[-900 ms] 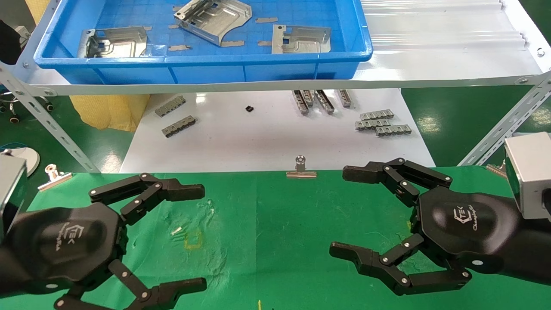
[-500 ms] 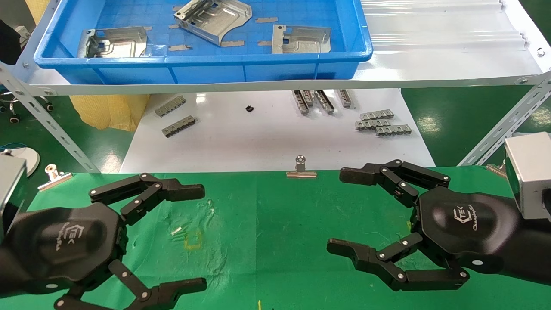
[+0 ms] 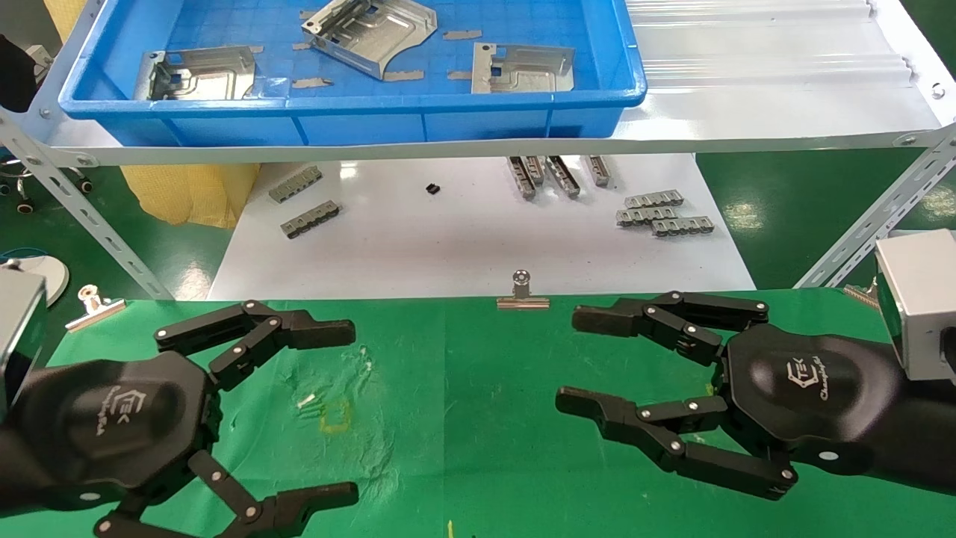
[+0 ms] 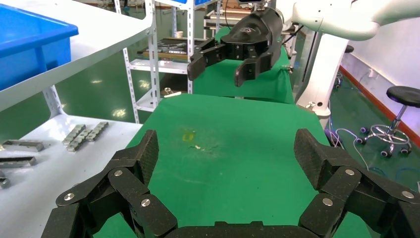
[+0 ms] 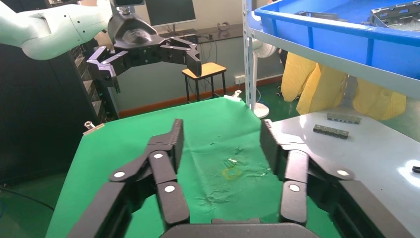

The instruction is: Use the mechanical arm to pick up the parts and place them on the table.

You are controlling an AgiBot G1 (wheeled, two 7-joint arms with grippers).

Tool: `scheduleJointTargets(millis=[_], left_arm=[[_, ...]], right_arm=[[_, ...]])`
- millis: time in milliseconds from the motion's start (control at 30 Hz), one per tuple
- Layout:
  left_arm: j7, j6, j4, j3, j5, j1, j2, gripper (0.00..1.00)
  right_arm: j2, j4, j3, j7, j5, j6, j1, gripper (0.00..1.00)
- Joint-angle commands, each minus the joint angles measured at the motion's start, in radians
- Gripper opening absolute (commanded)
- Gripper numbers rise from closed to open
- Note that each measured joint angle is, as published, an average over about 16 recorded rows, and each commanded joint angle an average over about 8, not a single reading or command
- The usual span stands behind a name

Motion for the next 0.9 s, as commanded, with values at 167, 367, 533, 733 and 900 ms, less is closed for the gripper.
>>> scheduleJointTargets(millis=[167, 367, 533, 733, 900], left_arm=[[0.0, 0.0, 0.0, 0.0, 0.0, 0.0, 0.0, 1.0], [0.0, 0.0, 0.0, 0.0, 0.0, 0.0, 0.0, 1.0], [-0.002, -0.001, 0.0, -0.001, -0.002, -0.002, 0.0, 1.0], [-0.04, -0.059, 0.024, -0.005, 0.029, -0.099, 0.009, 1.0], [-0.124, -0.173, 0.105, 0.033, 0.151, -0.299, 0.067, 1.0]], right_arm=[[0.0, 0.0, 0.0, 0.0, 0.0, 0.0, 0.0, 0.0], [0.0, 0.0, 0.0, 0.0, 0.0, 0.0, 0.0, 0.0], [0.0, 0.0, 0.0, 0.0, 0.0, 0.0, 0.0, 0.0], [0.0, 0.0, 0.0, 0.0, 0.0, 0.0, 0.0, 0.0], [0.0, 0.0, 0.0, 0.0, 0.0, 0.0, 0.0, 0.0]])
